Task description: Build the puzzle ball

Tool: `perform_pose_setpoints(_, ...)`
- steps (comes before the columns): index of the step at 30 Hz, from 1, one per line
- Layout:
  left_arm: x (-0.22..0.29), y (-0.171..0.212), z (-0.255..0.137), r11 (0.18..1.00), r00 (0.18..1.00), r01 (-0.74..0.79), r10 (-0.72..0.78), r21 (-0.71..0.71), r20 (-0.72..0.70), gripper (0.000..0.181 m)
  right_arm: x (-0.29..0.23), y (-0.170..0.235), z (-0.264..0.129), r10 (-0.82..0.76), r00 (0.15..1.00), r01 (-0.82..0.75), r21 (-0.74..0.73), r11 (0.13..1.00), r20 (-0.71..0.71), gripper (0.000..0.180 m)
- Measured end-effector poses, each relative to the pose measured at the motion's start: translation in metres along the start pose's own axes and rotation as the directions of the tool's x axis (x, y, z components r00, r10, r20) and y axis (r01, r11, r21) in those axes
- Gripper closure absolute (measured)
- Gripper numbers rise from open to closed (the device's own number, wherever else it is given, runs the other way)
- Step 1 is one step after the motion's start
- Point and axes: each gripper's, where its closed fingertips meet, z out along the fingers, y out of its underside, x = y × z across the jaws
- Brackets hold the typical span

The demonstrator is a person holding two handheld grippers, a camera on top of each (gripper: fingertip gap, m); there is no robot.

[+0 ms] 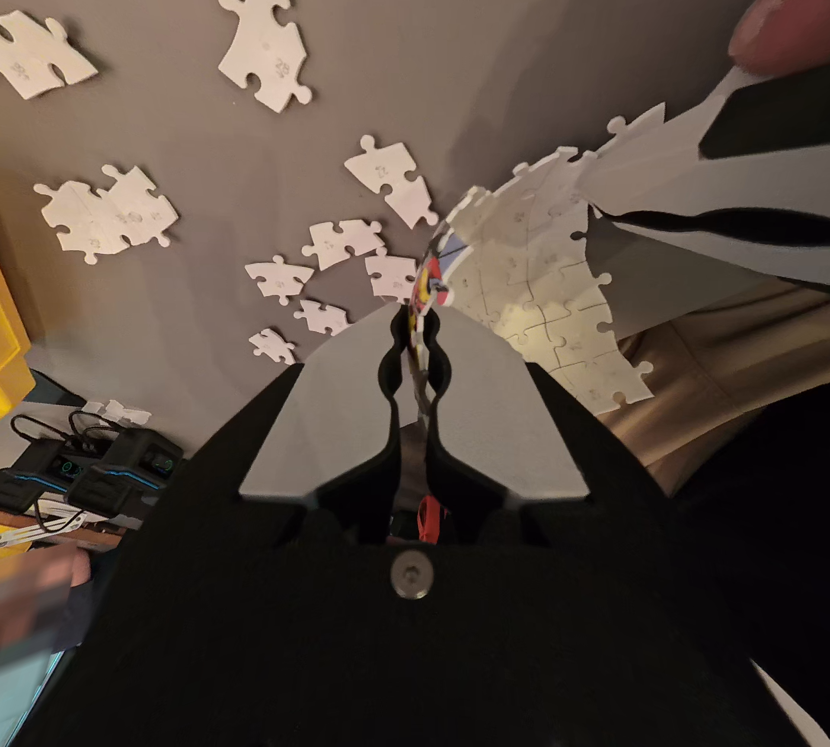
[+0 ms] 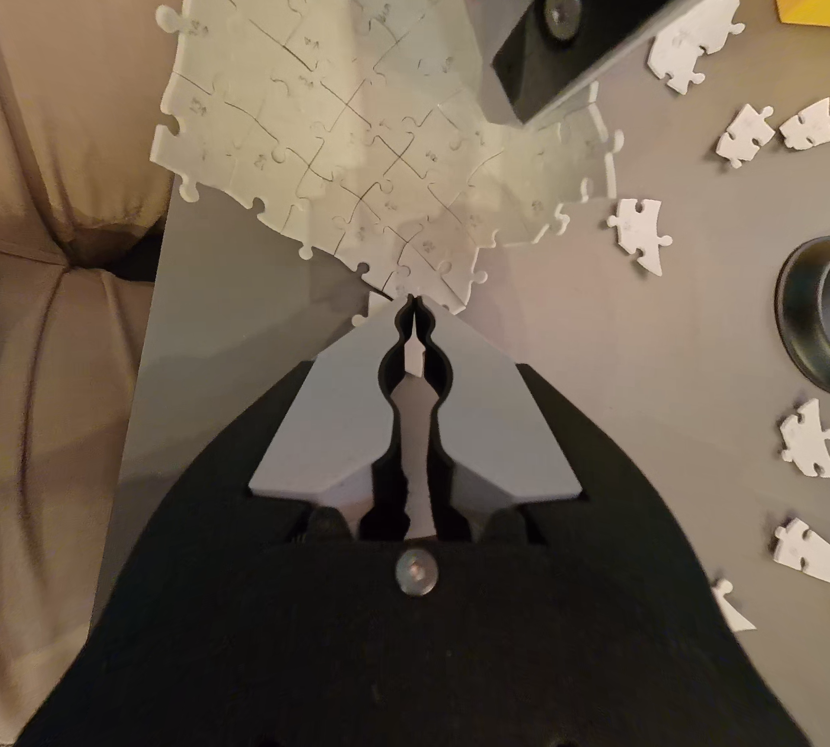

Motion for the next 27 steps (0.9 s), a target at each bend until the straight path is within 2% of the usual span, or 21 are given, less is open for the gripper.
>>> perform_pose_setpoints(27,0.0092,0.0072,0.0017,1.0,1.0,0.019,-0.019,-0.009,0.003,0.174,-0.0052,0.0022,-0.0009,0.047,0.997,-0.05,0.05,0.998,0.068,0.18)
